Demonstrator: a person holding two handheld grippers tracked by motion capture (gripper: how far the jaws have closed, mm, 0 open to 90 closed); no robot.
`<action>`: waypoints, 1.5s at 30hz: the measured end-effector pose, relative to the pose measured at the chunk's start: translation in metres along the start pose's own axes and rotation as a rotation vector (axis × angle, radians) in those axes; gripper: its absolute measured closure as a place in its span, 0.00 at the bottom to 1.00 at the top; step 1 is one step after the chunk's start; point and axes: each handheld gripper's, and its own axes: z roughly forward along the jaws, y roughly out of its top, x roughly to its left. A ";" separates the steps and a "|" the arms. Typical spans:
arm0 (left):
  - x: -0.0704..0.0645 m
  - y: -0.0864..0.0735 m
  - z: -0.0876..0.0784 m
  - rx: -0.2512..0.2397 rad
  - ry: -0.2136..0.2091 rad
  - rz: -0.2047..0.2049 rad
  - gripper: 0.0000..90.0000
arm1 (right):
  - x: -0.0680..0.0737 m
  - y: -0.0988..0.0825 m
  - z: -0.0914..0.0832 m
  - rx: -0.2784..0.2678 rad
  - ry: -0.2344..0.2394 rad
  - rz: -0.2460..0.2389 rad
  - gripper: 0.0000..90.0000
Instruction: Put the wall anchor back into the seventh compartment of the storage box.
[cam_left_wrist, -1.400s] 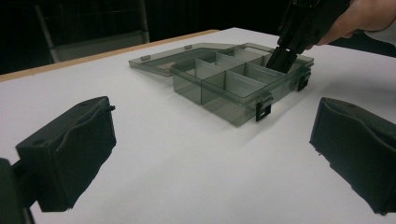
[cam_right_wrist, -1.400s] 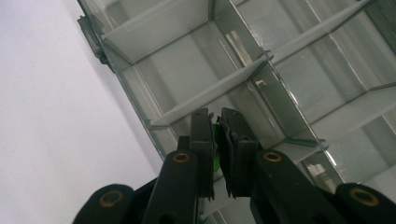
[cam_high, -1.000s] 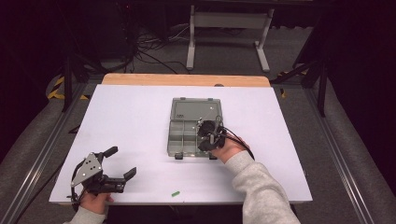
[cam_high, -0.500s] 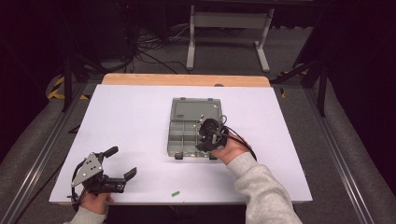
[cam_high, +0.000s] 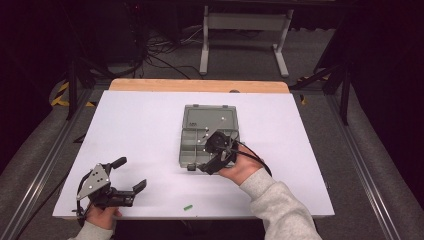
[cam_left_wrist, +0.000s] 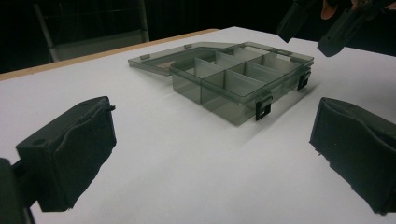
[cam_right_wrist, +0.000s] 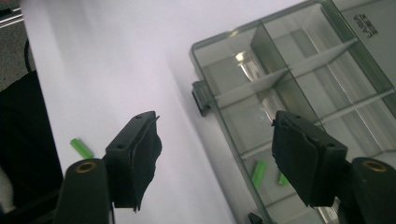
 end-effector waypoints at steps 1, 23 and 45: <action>0.000 0.000 0.000 0.000 0.000 0.000 0.01 | 0.003 0.001 0.000 -0.002 0.002 -0.009 0.34; 0.000 0.000 0.000 -0.001 0.001 -0.001 0.01 | 0.052 0.015 0.005 0.000 0.067 -0.148 0.34; 0.000 0.000 0.000 0.000 0.000 0.001 0.01 | 0.078 0.002 0.035 0.072 0.119 -0.177 0.37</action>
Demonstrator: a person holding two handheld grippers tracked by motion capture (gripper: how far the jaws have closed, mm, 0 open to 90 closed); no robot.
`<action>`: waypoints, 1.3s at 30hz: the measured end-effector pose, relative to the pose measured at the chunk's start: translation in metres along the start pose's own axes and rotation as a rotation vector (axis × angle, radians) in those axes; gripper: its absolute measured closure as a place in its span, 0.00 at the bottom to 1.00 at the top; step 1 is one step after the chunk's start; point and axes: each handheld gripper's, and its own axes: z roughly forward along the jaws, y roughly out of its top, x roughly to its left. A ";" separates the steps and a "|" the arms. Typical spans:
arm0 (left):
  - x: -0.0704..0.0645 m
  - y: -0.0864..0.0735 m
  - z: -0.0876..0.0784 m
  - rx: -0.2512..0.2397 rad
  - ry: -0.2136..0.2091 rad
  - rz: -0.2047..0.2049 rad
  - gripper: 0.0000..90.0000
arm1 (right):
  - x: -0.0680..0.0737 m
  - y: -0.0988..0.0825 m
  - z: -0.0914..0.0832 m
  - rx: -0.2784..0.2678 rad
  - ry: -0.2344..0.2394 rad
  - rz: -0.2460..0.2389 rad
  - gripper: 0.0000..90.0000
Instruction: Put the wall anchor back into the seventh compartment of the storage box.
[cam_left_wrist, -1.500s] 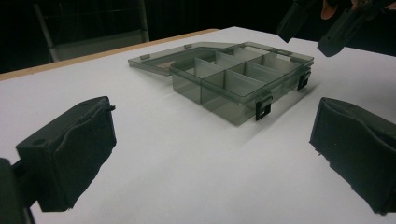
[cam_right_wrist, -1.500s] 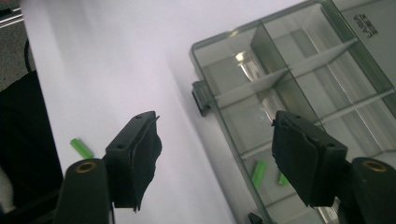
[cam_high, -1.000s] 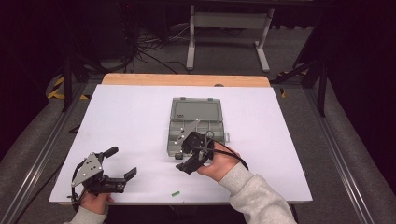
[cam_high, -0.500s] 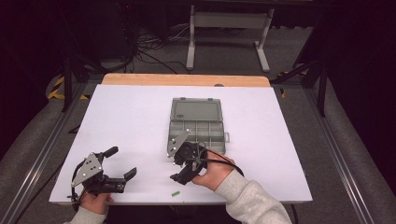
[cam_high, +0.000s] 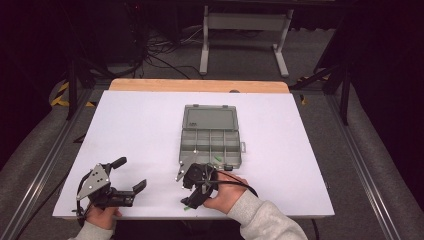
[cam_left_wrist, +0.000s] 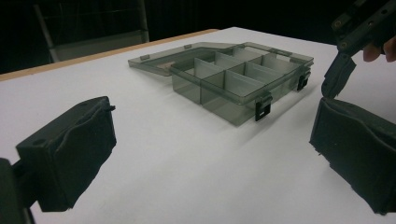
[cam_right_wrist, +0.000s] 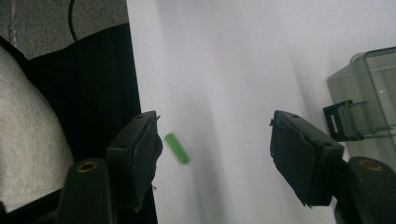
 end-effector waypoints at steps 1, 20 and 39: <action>0.000 0.000 0.000 0.000 0.000 0.000 0.01 | 0.001 0.000 0.001 0.004 0.005 0.002 0.37; 0.000 0.000 0.000 0.001 0.000 0.001 0.01 | 0.012 -0.003 0.023 0.071 0.032 -0.023 0.38; 0.000 0.000 0.000 0.001 0.000 0.002 0.01 | 0.020 -0.004 0.038 0.129 0.034 -0.065 0.59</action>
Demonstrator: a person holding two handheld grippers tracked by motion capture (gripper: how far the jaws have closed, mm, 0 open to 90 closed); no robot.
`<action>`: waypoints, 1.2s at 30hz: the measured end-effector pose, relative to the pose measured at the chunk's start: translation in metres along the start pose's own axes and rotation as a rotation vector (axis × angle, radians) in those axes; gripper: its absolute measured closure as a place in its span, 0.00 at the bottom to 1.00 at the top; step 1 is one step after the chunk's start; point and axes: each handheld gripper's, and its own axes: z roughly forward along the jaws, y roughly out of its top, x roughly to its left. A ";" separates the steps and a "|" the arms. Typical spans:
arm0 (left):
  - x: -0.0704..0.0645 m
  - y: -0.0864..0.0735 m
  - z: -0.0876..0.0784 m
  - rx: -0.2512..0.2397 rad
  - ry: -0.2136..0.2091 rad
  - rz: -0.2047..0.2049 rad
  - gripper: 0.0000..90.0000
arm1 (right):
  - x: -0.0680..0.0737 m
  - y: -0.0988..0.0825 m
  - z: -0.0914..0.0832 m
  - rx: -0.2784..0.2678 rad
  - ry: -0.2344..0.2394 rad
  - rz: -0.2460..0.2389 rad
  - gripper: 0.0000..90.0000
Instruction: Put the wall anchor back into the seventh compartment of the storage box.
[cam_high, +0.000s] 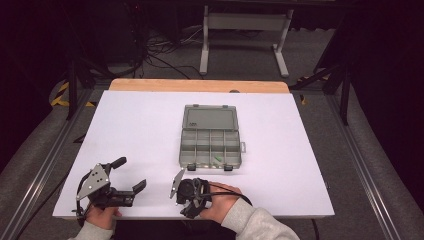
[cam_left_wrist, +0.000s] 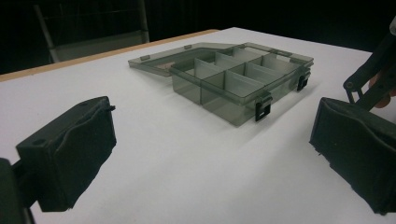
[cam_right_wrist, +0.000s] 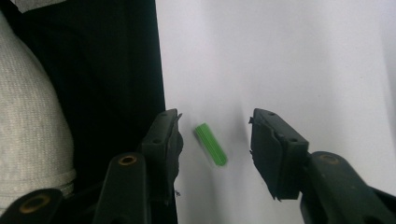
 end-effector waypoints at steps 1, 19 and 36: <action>0.000 0.000 0.000 0.001 -0.001 0.002 0.01 | 0.000 0.000 0.000 0.002 0.002 -0.004 0.59; 0.000 0.000 0.000 0.000 0.000 -0.001 0.01 | -0.002 -0.002 0.004 0.018 -0.008 -0.018 0.83; 0.000 0.000 0.000 0.001 0.000 0.000 0.01 | -0.003 0.000 0.003 0.028 -0.008 -0.016 0.93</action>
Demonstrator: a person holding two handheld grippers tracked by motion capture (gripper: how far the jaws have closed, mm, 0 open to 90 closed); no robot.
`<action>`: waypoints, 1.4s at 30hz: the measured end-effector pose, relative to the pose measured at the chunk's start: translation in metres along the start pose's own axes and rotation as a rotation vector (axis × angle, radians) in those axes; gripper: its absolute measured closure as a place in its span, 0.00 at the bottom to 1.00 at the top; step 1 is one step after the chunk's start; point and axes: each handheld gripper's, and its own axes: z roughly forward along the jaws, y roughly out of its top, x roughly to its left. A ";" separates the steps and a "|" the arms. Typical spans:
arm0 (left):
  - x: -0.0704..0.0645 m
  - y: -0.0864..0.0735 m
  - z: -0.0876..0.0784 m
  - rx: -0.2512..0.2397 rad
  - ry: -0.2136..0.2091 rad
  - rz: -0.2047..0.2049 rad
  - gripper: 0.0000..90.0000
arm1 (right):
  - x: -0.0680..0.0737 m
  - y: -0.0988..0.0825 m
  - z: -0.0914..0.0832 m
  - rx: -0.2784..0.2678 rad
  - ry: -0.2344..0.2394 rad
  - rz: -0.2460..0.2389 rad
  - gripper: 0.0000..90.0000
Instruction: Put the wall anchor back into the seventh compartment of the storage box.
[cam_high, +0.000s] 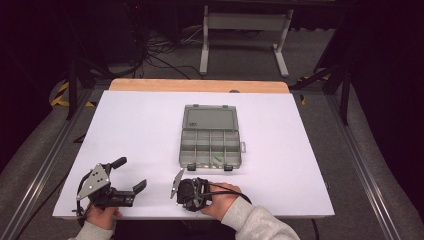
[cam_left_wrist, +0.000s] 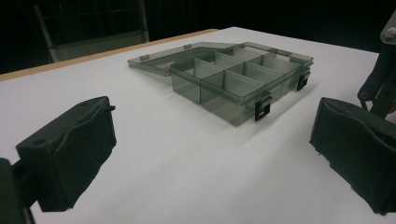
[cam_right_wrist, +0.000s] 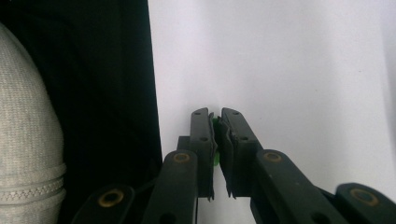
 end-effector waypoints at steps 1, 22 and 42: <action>0.000 0.000 0.000 0.000 -0.001 0.001 0.01 | 0.000 0.000 -0.001 -0.001 0.000 -0.001 0.93; 0.000 0.000 0.000 0.000 0.001 -0.003 0.01 | -0.016 -0.001 -0.039 -0.090 -0.055 0.045 0.93; 0.000 -0.001 0.000 -0.001 0.002 -0.004 0.01 | -0.066 -0.020 -0.081 -0.159 -0.165 0.174 0.93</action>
